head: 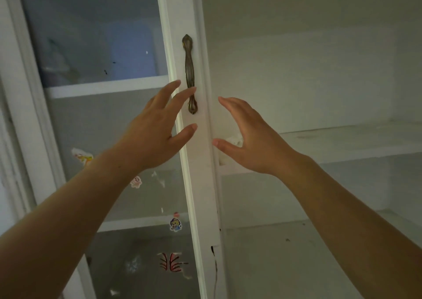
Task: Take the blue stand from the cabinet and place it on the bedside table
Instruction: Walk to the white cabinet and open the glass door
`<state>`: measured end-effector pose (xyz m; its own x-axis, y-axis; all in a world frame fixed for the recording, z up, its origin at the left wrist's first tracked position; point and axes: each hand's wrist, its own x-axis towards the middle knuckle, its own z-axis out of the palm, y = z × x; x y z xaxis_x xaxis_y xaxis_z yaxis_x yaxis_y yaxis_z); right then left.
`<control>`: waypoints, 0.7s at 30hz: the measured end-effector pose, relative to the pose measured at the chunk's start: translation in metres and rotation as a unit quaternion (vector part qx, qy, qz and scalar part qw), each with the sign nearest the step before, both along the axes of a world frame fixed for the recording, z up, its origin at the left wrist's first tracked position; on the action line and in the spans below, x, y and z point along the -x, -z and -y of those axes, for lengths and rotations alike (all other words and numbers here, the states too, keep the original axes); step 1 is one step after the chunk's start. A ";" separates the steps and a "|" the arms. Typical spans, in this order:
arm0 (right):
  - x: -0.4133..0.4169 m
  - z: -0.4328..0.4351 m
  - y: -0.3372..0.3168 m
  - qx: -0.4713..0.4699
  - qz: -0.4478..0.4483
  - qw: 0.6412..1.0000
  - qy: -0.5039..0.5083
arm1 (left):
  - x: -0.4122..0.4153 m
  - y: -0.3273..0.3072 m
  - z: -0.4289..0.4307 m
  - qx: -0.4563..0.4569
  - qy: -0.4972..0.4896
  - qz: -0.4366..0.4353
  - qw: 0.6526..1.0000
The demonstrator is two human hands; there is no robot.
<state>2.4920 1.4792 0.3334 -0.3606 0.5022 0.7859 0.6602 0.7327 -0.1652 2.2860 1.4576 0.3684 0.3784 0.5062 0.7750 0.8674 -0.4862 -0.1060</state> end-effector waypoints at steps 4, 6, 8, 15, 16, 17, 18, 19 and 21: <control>-0.008 -0.026 -0.011 -0.013 0.011 0.999 -0.051 | -0.010 -0.005 -0.005 -0.021 -0.034 0.014 0.999; -0.011 -0.039 -0.020 -0.021 0.015 0.996 -0.087 | -0.016 -0.009 -0.005 -0.038 -0.061 0.027 0.997; -0.014 -0.054 -0.030 -0.041 0.010 0.991 -0.128 | -0.024 -0.014 -0.005 -0.050 -0.097 0.041 0.993; -0.018 -0.108 -0.058 -0.126 -0.004 0.965 -0.229 | -0.059 -0.034 -0.012 -0.093 -0.183 0.055 0.977; -0.017 -0.114 -0.060 -0.126 0.003 0.962 -0.244 | -0.063 -0.035 -0.014 -0.100 -0.192 0.059 0.975; -0.016 -0.119 -0.062 -0.126 0.010 0.958 -0.258 | -0.066 -0.037 -0.017 -0.106 -0.201 0.062 0.972; -0.015 -0.124 -0.063 -0.127 0.017 0.954 -0.271 | -0.067 -0.038 -0.020 -0.108 -0.212 0.065 0.969; -0.013 -0.128 -0.065 -0.127 0.020 0.950 -0.284 | -0.068 -0.039 -0.022 -0.106 -0.223 0.066 0.967; -0.008 -0.134 -0.065 -0.129 0.011 0.944 -0.303 | -0.068 -0.039 -0.025 -0.101 -0.239 0.063 0.964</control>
